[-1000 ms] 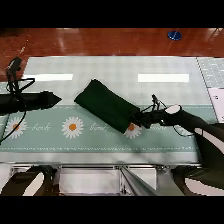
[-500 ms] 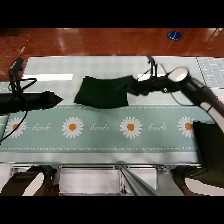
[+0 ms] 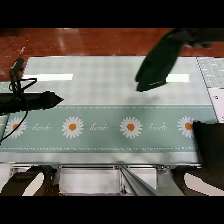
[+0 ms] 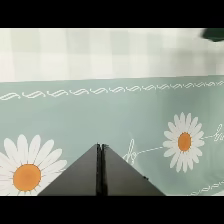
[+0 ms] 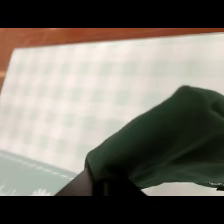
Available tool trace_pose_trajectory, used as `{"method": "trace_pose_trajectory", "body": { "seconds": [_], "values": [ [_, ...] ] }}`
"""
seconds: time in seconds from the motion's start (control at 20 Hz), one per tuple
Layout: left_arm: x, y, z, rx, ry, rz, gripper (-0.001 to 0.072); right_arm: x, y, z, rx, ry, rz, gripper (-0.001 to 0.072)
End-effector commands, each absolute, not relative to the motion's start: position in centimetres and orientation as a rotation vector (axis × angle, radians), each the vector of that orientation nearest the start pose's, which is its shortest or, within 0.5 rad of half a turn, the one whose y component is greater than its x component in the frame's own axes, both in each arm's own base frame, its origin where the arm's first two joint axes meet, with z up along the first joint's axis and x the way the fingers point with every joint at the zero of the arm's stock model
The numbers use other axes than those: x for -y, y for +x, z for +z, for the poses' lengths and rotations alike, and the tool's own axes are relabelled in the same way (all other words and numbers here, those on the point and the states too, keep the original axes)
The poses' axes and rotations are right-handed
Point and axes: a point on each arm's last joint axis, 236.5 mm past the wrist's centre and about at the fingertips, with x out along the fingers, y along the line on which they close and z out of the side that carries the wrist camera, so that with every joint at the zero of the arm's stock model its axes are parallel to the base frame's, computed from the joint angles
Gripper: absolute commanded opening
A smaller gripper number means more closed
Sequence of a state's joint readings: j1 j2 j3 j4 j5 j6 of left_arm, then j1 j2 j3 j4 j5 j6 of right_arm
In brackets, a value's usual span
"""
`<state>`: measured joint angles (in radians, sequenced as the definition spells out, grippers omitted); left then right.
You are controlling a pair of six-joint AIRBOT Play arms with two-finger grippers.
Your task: Fold the shirts.
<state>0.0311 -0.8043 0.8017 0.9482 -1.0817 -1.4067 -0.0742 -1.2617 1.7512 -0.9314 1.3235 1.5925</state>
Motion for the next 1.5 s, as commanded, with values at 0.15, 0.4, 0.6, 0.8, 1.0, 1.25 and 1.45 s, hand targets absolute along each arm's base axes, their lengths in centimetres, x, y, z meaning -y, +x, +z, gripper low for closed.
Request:
{"method": "trace_pose_trajectory", "body": {
  "seconds": [0.15,0.4,0.6,0.8,1.0,1.25,1.45],
  "values": [
    [12.2,30.7,8.8,-0.983,-0.482,-0.417,0.0017,5.3,33.0,28.7,-0.869,0.538,0.040,0.0026],
    [11.9,31.5,9.2,-0.946,-0.487,-0.400,0.0017,12.0,26.2,26.5,-0.948,0.628,-0.229,0.0025],
    [11.8,31.7,9.3,-0.938,-0.487,-0.397,0.0017,15.0,18.2,19.4,-1.095,0.735,-0.572,0.0027],
    [11.7,31.8,9.0,-0.942,-0.490,-0.393,0.0017,17.6,5.8,14.0,-1.263,0.777,-1.061,0.0027],
    [11.7,32.2,8.1,-0.968,-0.497,-0.385,0.0017,16.2,0.7,10.5,-1.366,0.824,-1.260,0.0083],
    [10.8,34.7,6.5,-0.951,-0.522,-0.328,0.0017,15.0,-1.2,6.5,-1.483,0.849,-1.295,0.0414],
    [9.8,37.7,6.6,-0.894,-0.512,-0.295,0.0017,19.4,5.5,7.4,-1.232,0.749,-1.136,0.0262]
  ]
}}
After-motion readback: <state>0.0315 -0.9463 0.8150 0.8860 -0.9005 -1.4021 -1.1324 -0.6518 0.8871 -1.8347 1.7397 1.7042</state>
